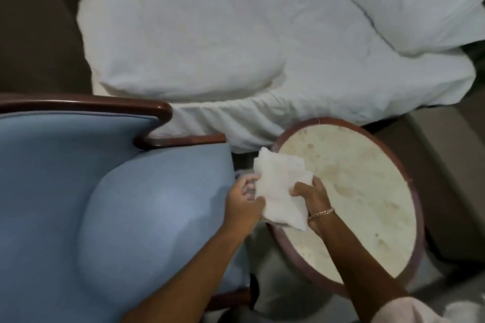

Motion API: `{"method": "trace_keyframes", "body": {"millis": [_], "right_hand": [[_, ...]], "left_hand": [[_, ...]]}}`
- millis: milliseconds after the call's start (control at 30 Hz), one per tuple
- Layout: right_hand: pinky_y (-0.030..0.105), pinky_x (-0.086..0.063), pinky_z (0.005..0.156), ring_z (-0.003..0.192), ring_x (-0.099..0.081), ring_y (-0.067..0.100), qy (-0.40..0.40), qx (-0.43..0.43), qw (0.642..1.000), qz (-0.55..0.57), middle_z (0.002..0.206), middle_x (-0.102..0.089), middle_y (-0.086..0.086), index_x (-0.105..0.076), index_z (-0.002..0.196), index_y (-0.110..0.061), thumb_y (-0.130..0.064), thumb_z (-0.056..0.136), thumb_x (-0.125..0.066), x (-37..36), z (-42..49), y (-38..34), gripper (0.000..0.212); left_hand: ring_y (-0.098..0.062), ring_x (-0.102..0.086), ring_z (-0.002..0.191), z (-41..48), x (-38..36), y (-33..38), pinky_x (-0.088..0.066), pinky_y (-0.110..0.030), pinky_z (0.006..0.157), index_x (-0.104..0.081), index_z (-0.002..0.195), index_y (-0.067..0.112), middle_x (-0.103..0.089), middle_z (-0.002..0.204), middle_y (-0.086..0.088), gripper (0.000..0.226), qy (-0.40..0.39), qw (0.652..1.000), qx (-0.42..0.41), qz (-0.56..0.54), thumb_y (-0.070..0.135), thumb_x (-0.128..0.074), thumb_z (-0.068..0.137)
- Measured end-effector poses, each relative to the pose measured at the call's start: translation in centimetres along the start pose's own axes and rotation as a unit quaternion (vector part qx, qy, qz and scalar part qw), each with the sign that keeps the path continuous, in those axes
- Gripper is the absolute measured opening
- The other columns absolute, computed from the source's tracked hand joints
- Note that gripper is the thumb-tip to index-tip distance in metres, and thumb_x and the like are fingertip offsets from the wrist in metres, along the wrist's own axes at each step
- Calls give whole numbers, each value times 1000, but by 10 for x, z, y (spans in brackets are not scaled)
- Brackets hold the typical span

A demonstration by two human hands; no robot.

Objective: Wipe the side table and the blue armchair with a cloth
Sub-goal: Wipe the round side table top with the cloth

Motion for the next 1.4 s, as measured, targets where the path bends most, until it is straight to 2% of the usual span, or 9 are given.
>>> {"method": "trace_keyframes", "body": {"millis": [133,233,367,500,733,900,1133,1300,1400], "right_hand": [[42,-52,77,94,-62,36,31,-30,998,-37,108,-67,23,-63,110,4,-5,49,-63,34,86,38,62],[42,-52,88,108,-60,36,137,-2,969,-206,122,-62,20,-61,118,-5,-18,57,-66,60,139,58,62],[60,-38,108,141,-37,41,138,271,791,-531,156,-37,16,-44,144,-28,-60,76,-57,30,148,66,76],[67,-29,108,148,-26,42,17,386,644,-660,159,-37,6,-43,145,-38,-67,87,-47,-9,105,122,65],[72,-24,109,149,-18,44,110,259,719,-636,162,-29,5,-34,146,-42,-66,89,-38,-39,246,19,62],[68,-32,105,147,-27,43,67,321,662,-674,160,-36,5,-38,147,-39,-62,90,-43,-11,122,107,62],[75,-19,109,149,-6,47,174,173,788,-564,167,-12,5,-22,149,-44,-71,87,-31,-18,295,-13,69],[71,-19,111,150,-17,45,93,304,675,-666,164,-25,5,-26,150,-45,-64,95,-30,-54,155,86,58],[66,-35,104,145,-30,44,112,280,670,-678,158,-37,8,-41,146,-38,-61,88,-48,1,67,145,62]], "left_hand": [[-28,-63,111,66,-3,-58,-49,-34,99,-55,136,10,-66,123,-13,56,39,989,-29,137,-9,-59,83],[-46,-51,134,107,37,-92,-34,-48,117,-53,136,-11,-56,140,-33,50,135,903,-118,392,4,-52,89],[-46,-27,152,146,77,-138,-24,-60,121,-32,152,-5,-31,162,-29,72,142,733,-114,656,38,-40,95],[-37,-15,157,154,83,-161,-12,-55,125,-17,159,4,-19,168,-23,77,166,668,-142,711,45,-35,96],[-30,-4,159,160,93,-171,-3,-48,127,-7,161,10,-11,170,-16,80,191,647,-138,725,51,-24,94],[-32,-5,159,157,91,-168,-8,-51,128,-9,161,6,-12,170,-19,80,200,638,-157,727,47,-28,95],[-35,-7,159,161,91,-175,-9,-54,127,-10,160,4,-14,169,-21,79,206,629,-168,730,45,-28,95],[-34,-5,159,161,91,-173,-5,-51,128,-5,161,6,-11,170,-19,78,197,633,-158,732,48,-23,97],[-34,-5,159,161,91,-176,-5,-51,128,-5,161,6,-12,170,-19,79,199,635,-159,729,49,-22,96]]}}
Point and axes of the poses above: each hand's wrist, its own z-axis towards the middle knuckle, its own x-axis out of the back of the hand, y = z × x, the point moved 7 cm from there along z, towards the middle knuckle
